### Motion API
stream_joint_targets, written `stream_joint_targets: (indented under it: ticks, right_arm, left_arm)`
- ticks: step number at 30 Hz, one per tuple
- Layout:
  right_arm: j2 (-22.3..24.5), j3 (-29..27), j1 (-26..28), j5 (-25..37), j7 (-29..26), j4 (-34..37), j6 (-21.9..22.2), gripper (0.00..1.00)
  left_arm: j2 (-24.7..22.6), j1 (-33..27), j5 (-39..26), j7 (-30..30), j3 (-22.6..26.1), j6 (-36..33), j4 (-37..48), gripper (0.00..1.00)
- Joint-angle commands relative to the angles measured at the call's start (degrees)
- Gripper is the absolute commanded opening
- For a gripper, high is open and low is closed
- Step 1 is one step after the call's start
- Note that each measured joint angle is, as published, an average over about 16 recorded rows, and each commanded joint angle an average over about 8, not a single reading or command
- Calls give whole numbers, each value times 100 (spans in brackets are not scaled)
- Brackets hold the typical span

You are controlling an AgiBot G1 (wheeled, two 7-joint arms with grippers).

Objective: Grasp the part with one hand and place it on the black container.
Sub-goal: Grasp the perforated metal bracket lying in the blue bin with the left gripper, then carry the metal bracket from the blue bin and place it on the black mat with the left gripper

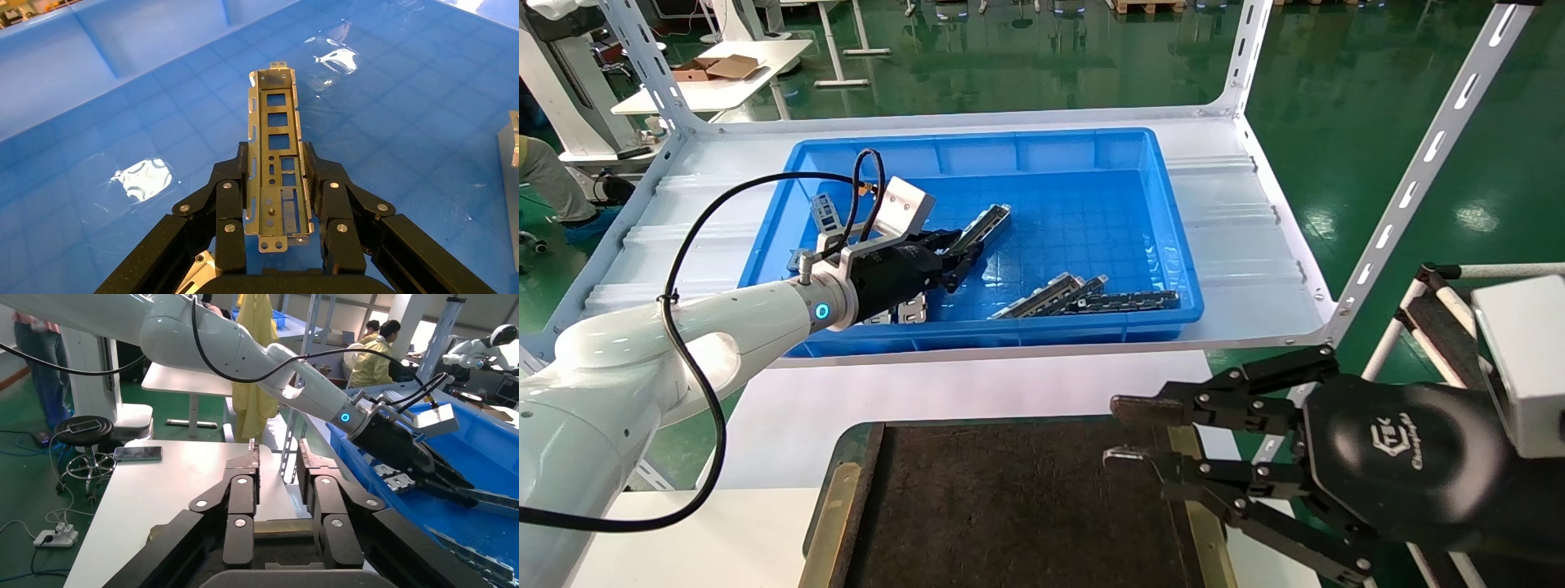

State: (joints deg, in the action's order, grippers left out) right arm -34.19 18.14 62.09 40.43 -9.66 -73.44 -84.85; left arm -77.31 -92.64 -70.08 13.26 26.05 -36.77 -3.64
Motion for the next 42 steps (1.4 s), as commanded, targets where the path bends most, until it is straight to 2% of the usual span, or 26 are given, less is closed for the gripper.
stream_joint_targets:
  ticks: [1,6,10,19,28,35,42]
  right_arm:
    - [0,0,0,0,0,0,0,0]
    - [1,1,0,-1,1,0,1,0]
    - [1,2,1,-2,1,0,1,0]
    - [2,4,1,-3,2,0,2,0]
    - [2,6,1,-4,3,0,3,0]
    - [3,8,2,-5,4,0,3,0]
    - [4,9,2,-6,5,0,4,0]
  left_arm:
    - [0,0,12,-16,4,14,-9,0]
    - [47,-90,72,-2,-13,-59,-72,0]
    - [165,-184,130,28,-35,-438,-133,0]
    - [731,-315,299,82,-81,-2685,-335,0]
    - [1093,-309,377,-23,-77,-4169,-401,0]
    - [1305,87,397,-206,-33,-5067,-584,0]
    - [1402,930,521,-509,2,-5349,-1062,0]
